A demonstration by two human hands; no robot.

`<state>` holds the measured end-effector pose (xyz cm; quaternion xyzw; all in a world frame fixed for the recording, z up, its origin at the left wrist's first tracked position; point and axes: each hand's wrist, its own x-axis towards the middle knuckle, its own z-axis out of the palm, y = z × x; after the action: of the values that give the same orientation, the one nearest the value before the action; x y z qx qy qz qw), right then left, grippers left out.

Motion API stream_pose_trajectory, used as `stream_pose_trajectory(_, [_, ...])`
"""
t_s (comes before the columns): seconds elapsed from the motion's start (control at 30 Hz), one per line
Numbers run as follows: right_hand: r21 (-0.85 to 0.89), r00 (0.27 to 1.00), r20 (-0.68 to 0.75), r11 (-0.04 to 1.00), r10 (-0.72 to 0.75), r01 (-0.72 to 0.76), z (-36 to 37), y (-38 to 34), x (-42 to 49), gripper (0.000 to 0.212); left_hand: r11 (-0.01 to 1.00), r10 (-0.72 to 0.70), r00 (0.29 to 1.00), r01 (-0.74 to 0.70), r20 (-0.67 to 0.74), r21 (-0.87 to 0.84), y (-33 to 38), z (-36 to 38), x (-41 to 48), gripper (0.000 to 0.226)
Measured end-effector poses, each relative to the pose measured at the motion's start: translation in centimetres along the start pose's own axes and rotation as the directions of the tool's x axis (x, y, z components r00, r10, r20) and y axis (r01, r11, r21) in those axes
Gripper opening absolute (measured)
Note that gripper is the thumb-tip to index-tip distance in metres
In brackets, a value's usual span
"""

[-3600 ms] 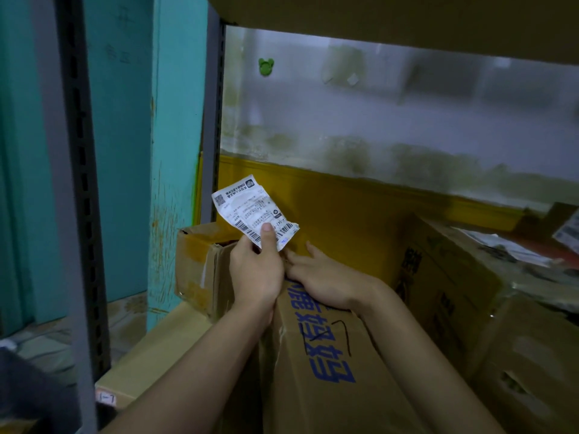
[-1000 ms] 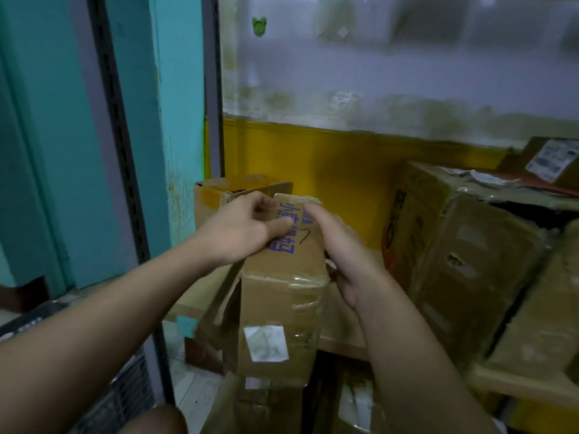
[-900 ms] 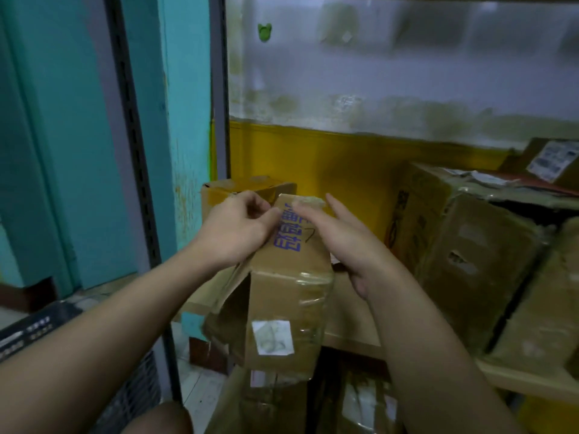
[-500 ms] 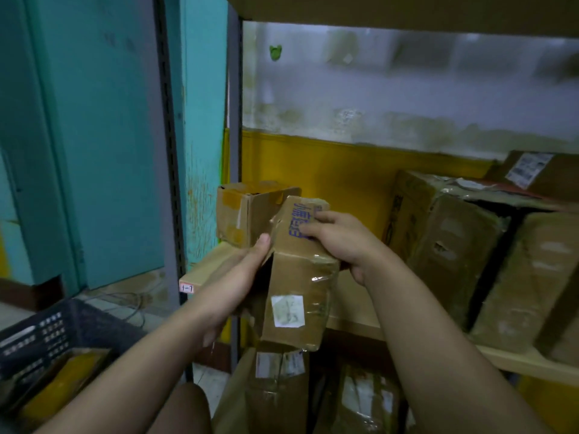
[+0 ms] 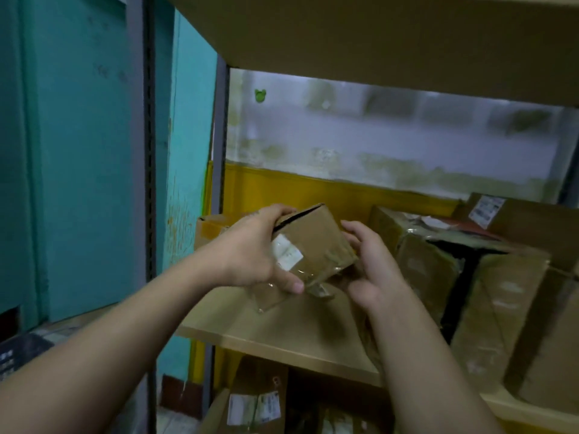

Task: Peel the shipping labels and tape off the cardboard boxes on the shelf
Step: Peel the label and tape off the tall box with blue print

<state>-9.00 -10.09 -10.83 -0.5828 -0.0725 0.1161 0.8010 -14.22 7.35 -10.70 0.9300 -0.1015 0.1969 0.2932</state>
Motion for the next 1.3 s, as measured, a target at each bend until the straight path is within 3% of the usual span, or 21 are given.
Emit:
stream_pose_trajectory(0.1, [0.131,0.998,-0.048,0.991,-0.028,0.034,-0.3,-0.2,1.2,0.021,0.999,0.036,0.998,-0.035,-0.053,0.022,-0.5,-0.4,1.9,0.103])
stream_pose_trajectory(0.2, [0.215,0.973,-0.089,0.95,-0.211,0.226,-0.1,-0.5,2.7,0.037,0.991,-0.011,0.984,-0.013,-0.179,-0.135,-1.2,-0.3,3.8,0.078])
stream_pose_trajectory(0.27, [0.054,0.933,-0.036,0.932,-0.357,0.358,0.3,-0.5,3.3,0.041,0.964,-0.083,0.963,0.012,-0.255,-0.267,-1.7,0.3,4.8,0.064])
stream_pose_trajectory(0.37, [-0.195,0.867,0.08,0.845,-0.492,0.497,1.1,0.1,4.7,0.056,0.941,-0.189,0.921,0.071,-0.34,-0.332,-2.2,1.2,6.1,0.046])
stream_pose_trajectory(0.53, [-0.296,0.868,0.19,0.816,-0.46,0.497,2.6,1.2,6.9,0.08,0.968,-0.222,0.899,0.156,-0.378,-0.197,-3.2,1.3,8.0,0.045])
stream_pose_trajectory(0.73, [-0.299,0.912,0.184,0.863,-0.367,0.408,3.1,-0.6,9.0,0.071,0.941,-0.302,0.882,0.214,-0.362,-0.262,-4.9,0.2,9.4,0.053])
stream_pose_trajectory(0.9, [-0.305,0.935,0.2,0.889,-0.292,0.342,3.3,-2.3,10.1,0.045,0.882,-0.362,0.875,0.21,-0.321,-0.422,-5.3,-0.5,10.0,0.044])
stream_pose_trajectory(1.03, [-0.316,0.925,0.252,0.88,-0.283,0.355,3.2,-2.8,10.5,0.029,0.885,-0.344,0.878,0.185,-0.334,-0.427,-5.2,-0.7,10.1,0.043])
stream_pose_trajectory(1.17, [-0.272,0.893,0.388,0.898,-0.228,0.347,2.9,-2.8,10.8,0.041,0.922,-0.32,0.863,0.19,-0.39,-0.337,-5.5,-0.6,10.3,0.057])
stream_pose_trajectory(1.3, [-0.184,0.888,0.416,0.938,-0.195,0.292,2.9,-2.6,11.0,0.048,0.941,-0.312,0.875,0.232,-0.37,-0.246,-5.4,-0.6,10.2,0.062])
